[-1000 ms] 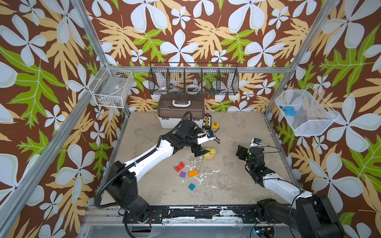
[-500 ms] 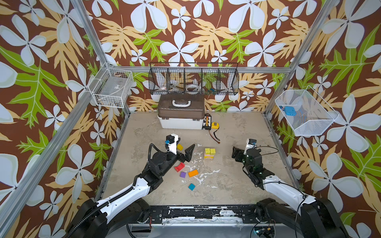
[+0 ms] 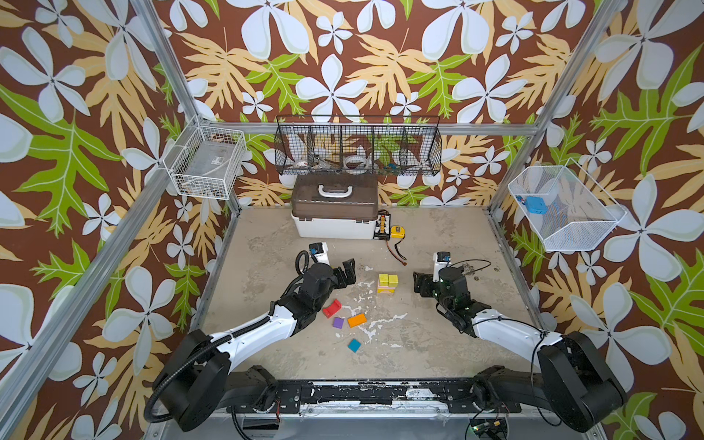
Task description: Build the wood block tower
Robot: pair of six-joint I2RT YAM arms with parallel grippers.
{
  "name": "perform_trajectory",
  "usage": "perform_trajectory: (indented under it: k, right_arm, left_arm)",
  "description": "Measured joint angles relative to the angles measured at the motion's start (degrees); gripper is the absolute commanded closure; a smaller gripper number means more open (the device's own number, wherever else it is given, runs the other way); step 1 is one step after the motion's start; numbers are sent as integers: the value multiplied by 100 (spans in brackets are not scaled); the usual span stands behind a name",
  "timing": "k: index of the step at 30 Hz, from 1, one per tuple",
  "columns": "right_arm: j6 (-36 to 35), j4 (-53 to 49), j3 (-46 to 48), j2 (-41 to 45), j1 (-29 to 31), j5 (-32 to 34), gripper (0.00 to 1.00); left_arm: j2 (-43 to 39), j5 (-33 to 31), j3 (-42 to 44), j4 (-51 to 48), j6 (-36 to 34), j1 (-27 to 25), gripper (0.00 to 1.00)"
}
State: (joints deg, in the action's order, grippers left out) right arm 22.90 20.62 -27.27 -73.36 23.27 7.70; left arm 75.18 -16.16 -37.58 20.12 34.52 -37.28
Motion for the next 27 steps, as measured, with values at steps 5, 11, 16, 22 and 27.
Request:
perform_trajectory:
  k: [5,11,16,22,27]
  right_arm:
    - [-120,-7,-11,-37,151,35,20]
    - [-278,-11,-39,-85,361,129,18]
    - [-389,-4,-59,-101,466,127,15]
    - [-566,39,-66,-142,660,114,15]
    - [-662,79,-70,-155,748,94,14]
  left_arm:
    - [850,223,-452,-85,-17,0,5]
    - [1322,658,-522,-138,-15,-4,8]
    - [1375,782,-496,-133,4,-46,8]
    - [1434,909,-511,-164,2,-243,8]
    - [1473,911,-518,-186,-4,-352,8]
